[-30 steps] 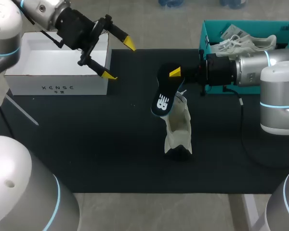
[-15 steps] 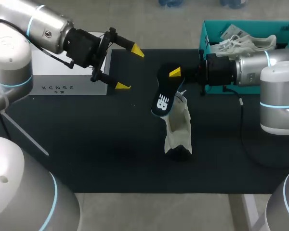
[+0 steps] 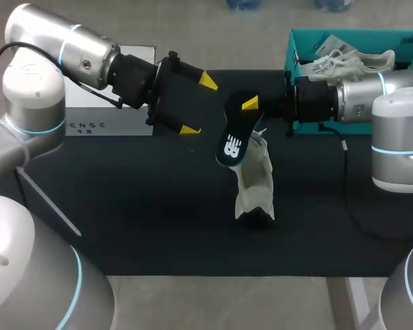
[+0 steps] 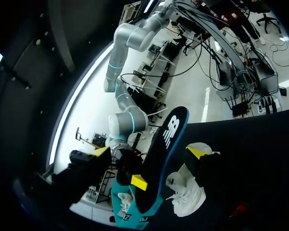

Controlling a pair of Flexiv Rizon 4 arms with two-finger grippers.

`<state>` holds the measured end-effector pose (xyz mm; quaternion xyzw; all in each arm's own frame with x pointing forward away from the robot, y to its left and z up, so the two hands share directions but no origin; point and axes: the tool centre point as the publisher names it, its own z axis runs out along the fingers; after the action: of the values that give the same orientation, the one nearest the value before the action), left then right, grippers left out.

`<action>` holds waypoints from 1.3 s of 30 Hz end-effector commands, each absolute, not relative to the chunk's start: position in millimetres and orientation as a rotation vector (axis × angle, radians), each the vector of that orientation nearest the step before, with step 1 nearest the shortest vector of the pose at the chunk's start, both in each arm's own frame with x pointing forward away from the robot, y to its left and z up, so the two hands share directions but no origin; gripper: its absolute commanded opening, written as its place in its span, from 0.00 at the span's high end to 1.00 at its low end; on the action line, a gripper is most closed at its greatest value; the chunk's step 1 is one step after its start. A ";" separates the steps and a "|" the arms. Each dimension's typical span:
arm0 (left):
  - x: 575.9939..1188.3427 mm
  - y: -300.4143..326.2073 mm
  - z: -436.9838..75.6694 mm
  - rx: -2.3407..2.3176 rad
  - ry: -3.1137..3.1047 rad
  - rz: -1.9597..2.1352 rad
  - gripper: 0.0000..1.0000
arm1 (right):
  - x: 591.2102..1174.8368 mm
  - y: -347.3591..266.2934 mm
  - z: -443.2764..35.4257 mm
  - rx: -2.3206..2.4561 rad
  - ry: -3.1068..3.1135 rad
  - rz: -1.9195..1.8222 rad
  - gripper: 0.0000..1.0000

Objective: Take the shoe out of the shoebox, open the shoe tongue, remove and reinsert the insole, then place the shoe into the shoebox

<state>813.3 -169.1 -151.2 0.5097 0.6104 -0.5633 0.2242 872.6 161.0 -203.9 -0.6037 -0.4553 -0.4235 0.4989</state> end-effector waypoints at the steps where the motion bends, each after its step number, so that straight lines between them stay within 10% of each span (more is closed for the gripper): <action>1: 814.1 -188.0 -164.7 1.397 1.665 -1.577 0.00 | 872.1 162.1 -203.8 -1.463 -1.102 -1.025 1.00; 39: 852.5 -212.9 -200.3 1.235 1.509 -1.567 0.00 | 872.1 162.1 -203.8 -1.463 -1.102 -1.025 1.00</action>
<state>850.6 -206.8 -198.4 0.4689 0.5742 -0.5936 0.3130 872.6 161.1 -203.9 -0.6037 -0.4553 -0.4235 0.4989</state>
